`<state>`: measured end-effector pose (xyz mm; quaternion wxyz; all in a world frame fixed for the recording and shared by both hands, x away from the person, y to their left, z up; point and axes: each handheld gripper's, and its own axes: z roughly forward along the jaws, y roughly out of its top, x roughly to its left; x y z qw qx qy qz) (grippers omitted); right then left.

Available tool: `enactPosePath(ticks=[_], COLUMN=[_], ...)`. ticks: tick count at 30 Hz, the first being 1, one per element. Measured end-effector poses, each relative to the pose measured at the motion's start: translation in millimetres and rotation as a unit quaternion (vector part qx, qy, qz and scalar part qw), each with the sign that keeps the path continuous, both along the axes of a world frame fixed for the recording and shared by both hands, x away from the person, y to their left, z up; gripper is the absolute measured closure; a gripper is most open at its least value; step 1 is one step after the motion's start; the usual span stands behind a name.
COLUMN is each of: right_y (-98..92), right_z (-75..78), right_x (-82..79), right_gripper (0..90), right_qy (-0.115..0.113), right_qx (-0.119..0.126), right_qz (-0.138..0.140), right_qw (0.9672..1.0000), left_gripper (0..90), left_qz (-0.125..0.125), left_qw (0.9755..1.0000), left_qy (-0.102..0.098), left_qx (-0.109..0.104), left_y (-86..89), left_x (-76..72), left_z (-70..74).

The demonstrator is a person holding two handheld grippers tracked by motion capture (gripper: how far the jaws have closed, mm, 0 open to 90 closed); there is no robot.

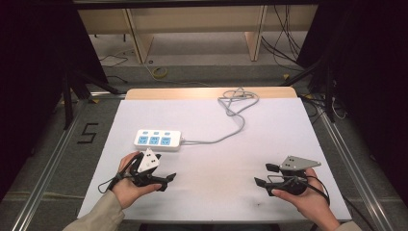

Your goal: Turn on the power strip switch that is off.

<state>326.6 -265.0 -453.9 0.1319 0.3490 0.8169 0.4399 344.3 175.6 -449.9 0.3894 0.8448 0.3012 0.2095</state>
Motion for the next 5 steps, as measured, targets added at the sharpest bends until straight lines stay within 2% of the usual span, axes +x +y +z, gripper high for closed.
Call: enactPosePath(ticks=[5], right_y=[-0.3], right_z=[0.0], right_x=[0.1], right_gripper=[30.5], right_qy=[0.0], right_qx=[0.001], right_qz=[0.0], right_qw=[1.0], left_gripper=[16.7], left_qz=[-0.008], left_qw=[1.0], left_qy=[-0.001], left_qx=[-0.002], left_y=[-9.6], left_x=[-1.3], left_z=[0.3])
